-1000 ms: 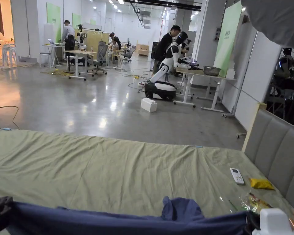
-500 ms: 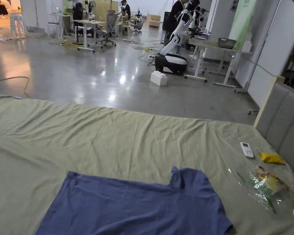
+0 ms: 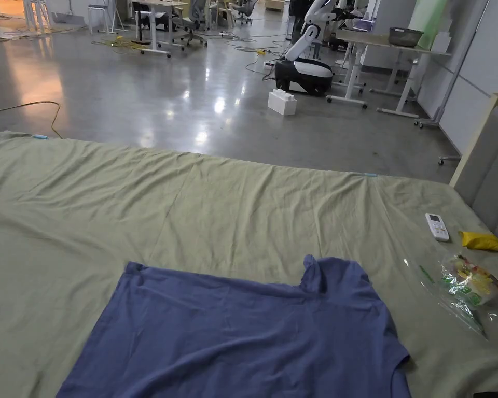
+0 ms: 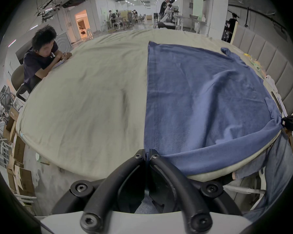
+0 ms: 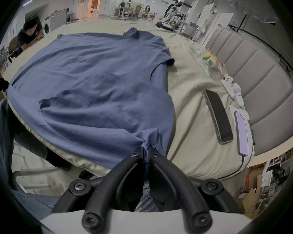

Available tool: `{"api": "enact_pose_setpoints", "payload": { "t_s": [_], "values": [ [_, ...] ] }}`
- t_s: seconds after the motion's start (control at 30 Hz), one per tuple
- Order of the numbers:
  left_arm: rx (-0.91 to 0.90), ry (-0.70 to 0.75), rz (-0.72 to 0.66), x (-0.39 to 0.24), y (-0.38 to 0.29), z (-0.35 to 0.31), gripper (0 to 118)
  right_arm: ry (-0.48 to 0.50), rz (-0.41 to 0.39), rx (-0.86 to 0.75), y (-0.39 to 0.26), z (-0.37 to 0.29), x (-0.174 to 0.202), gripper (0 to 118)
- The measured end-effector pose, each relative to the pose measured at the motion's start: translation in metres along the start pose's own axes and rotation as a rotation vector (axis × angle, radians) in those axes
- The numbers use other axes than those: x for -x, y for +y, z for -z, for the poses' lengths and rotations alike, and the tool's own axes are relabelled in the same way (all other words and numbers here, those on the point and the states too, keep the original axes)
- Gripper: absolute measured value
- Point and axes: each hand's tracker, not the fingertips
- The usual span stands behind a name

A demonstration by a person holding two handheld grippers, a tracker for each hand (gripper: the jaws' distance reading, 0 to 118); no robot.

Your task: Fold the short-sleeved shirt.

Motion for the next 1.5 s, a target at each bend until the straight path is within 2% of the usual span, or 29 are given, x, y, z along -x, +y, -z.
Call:
{"api": "enact_pose_setpoints", "payload": {
  "t_s": [0.07, 0.1, 0.17, 0.2, 0.23, 0.27, 0.33, 0.4, 0.53, 0.63, 0.7, 0.73, 0.77, 0.83, 0.87, 0.9, 0.93, 1.0, 1.03, 1.13, 1.17, 1.2, 1.27, 1.5],
  "values": [
    [0.019, -0.001, 0.002, -0.001, 0.002, 0.005, 4, 0.001, -0.008, 0.022, 0.005, 0.002, -0.001, 11],
    [0.024, 0.001, 0.003, -0.001, 0.005, 0.007, 8, 0.0, -0.011, 0.032, 0.007, 0.003, -0.001, 19],
    [0.032, 0.014, 0.012, -0.004, 0.011, 0.003, 20, -0.007, -0.024, 0.071, 0.015, 0.002, -0.001, 40],
    [0.03, 0.03, 0.023, -0.004, 0.014, 0.002, 28, -0.024, -0.026, 0.073, 0.018, 0.0, -0.001, 55],
    [0.023, 0.047, 0.034, -0.005, 0.017, 0.001, 34, -0.044, -0.028, 0.071, 0.023, -0.004, -0.002, 64],
    [0.012, 0.054, 0.037, -0.005, 0.023, -0.001, 36, -0.056, -0.023, 0.06, 0.028, -0.006, -0.003, 69],
    [-0.025, 0.065, 0.038, -0.007, 0.034, -0.007, 37, -0.075, 0.023, -0.003, 0.041, -0.016, -0.006, 71],
    [-0.092, 0.05, 0.023, -0.012, 0.048, -0.013, 47, -0.083, 0.073, -0.091, 0.056, -0.028, -0.007, 81],
    [-0.248, 0.029, 0.017, -0.033, 0.076, -0.03, 48, -0.08, 0.2, -0.357, 0.086, -0.05, -0.005, 82],
    [-0.369, 0.011, -0.008, -0.05, 0.096, -0.039, 48, -0.099, 0.257, -0.494, 0.105, -0.063, 0.004, 82],
    [-0.452, -0.019, -0.034, -0.064, 0.108, -0.049, 48, -0.105, 0.281, -0.585, 0.117, -0.067, 0.01, 79],
    [-0.491, -0.037, -0.044, -0.071, 0.115, -0.054, 47, -0.104, 0.283, -0.62, 0.123, -0.07, 0.014, 74],
    [-0.53, -0.049, -0.046, -0.078, 0.12, -0.058, 47, -0.105, 0.28, -0.657, 0.129, -0.072, 0.018, 66],
    [-0.599, -0.058, -0.039, -0.089, 0.131, -0.065, 40, -0.124, 0.275, -0.718, 0.14, -0.076, 0.027, 42],
    [-0.634, -0.055, -0.032, -0.096, 0.134, -0.068, 36, -0.134, 0.268, -0.748, 0.145, -0.078, 0.031, 31],
    [-0.664, -0.05, -0.026, -0.103, 0.137, -0.072, 26, -0.138, 0.266, -0.773, 0.149, -0.079, 0.034, 21],
    [-0.69, -0.038, -0.017, -0.109, 0.141, -0.076, 20, -0.131, 0.274, -0.801, 0.154, -0.079, 0.038, 17],
    [-0.713, -0.034, -0.013, -0.117, 0.146, -0.08, 15, -0.129, 0.271, -0.823, 0.16, -0.081, 0.043, 6],
    [-0.73, -0.034, -0.012, -0.121, 0.148, -0.082, 9, -0.135, 0.263, -0.849, 0.162, -0.083, 0.046, 4],
    [-0.778, -0.018, -0.019, -0.127, 0.151, -0.088, 6, -0.164, 0.236, -0.912, 0.169, -0.089, 0.053, 1],
    [-0.795, -0.01, -0.023, -0.129, 0.153, -0.09, 6, -0.136, 0.263, -0.889, 0.17, -0.087, 0.054, 1],
    [-0.764, -0.034, -0.03, -0.129, 0.154, -0.088, 4, -0.143, 0.258, -0.895, 0.172, -0.089, 0.055, 1],
    [-0.762, -0.044, -0.043, -0.13, 0.153, -0.085, 4, -0.125, 0.279, -0.892, 0.175, -0.089, 0.055, 1],
    [-0.768, -0.029, -0.052, -0.129, 0.15, -0.086, 2, -0.136, 0.272, -0.906, 0.179, -0.092, 0.056, 0]
  ]
}}
